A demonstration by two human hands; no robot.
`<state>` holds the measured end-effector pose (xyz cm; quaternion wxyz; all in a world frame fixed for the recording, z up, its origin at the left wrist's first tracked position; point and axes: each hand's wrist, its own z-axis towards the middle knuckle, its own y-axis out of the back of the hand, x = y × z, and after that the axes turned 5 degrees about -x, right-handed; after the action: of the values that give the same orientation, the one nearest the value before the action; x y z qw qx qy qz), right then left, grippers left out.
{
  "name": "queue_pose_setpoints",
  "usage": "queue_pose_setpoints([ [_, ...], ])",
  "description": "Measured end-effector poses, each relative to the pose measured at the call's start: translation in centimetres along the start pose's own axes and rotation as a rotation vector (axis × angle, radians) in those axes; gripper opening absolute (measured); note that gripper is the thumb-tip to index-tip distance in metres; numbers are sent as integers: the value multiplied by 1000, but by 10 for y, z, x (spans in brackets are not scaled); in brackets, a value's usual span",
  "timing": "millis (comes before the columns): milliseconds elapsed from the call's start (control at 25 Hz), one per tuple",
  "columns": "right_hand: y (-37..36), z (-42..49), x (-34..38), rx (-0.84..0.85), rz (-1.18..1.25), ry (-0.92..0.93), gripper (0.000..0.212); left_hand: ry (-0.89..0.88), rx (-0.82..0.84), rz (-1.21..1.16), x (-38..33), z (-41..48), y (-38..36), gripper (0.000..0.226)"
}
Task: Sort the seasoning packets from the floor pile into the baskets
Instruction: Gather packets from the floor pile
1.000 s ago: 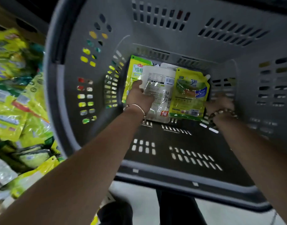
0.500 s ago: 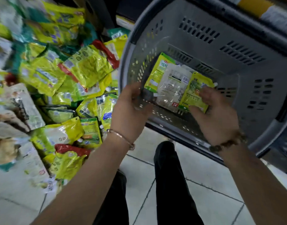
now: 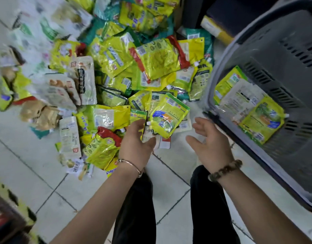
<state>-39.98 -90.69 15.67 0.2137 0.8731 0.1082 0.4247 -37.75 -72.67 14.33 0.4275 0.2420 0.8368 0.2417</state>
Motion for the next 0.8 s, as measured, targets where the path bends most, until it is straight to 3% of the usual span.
queue_pose_setpoints([
  [280, -109, 62, -83, 388, -418, -103, 54, 145, 79, 198, 101, 35, -33, 53],
  [360, -129, 81, -100, 426, -459, -164, 54, 169, 116, 218, 120, 44, -45, 54],
  [600, -173, 148, -150, 215, -246, -500, 62, 232, 113, 251, 164, 79, -76, 52],
  [800, -208, 189, -186, -15, -138, -684, 89, 242, 107, 225, 195, 115, -102, 50],
])
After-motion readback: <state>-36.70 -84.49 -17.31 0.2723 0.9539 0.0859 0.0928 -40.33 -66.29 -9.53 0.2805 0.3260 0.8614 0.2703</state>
